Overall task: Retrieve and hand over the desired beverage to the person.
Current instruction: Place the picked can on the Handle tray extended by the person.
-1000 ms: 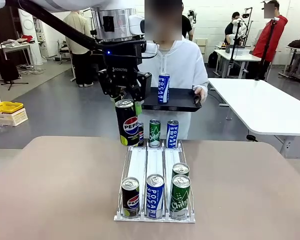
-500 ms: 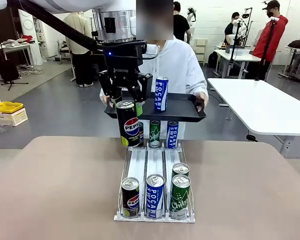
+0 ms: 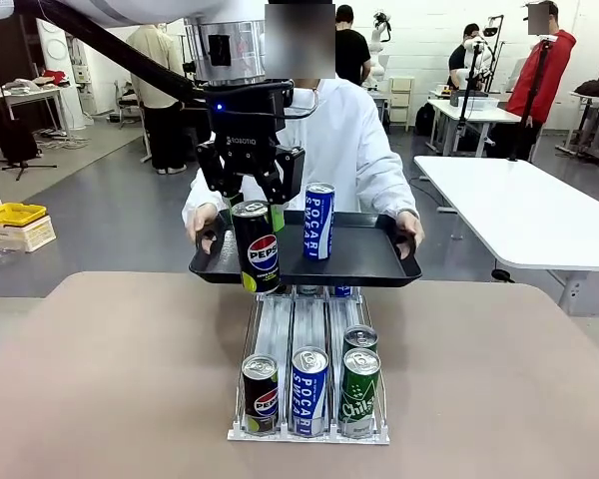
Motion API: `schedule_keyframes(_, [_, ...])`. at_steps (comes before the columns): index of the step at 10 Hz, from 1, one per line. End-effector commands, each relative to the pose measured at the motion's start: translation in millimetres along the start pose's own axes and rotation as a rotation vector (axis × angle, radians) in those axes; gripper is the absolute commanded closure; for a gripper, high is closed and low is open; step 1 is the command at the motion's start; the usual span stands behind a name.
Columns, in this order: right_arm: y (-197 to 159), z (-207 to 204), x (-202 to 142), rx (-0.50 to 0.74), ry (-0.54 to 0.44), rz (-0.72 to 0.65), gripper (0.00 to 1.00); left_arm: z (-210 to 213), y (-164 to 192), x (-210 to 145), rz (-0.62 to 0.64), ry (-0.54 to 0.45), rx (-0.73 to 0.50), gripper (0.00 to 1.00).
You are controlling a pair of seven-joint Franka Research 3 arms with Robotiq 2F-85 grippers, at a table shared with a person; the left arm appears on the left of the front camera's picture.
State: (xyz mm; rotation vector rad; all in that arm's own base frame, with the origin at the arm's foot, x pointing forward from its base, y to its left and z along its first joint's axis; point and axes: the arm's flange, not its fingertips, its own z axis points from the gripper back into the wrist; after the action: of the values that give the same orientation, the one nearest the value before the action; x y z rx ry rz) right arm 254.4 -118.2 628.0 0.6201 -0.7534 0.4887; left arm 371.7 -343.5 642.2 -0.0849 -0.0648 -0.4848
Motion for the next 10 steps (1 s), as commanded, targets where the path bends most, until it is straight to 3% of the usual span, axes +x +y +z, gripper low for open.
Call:
schedule_keyframes(1, [-0.5,-1.2,2.7,0.034,-0.020,0.009,0.00,3.1,-0.1,-2.0,0.017,-0.006,0.004,1.00])
schedule_keyframes(9, [-0.5,-1.2,2.7,0.034,-0.020,0.009,0.00,3.1,-0.1,-2.0,0.017,-0.006,0.004,1.00])
schedule_keyframes(10, [-0.5,-1.2,2.7,0.034,-0.020,0.009,0.00,0.0,0.0,0.0,0.000,0.000,0.000,0.42])
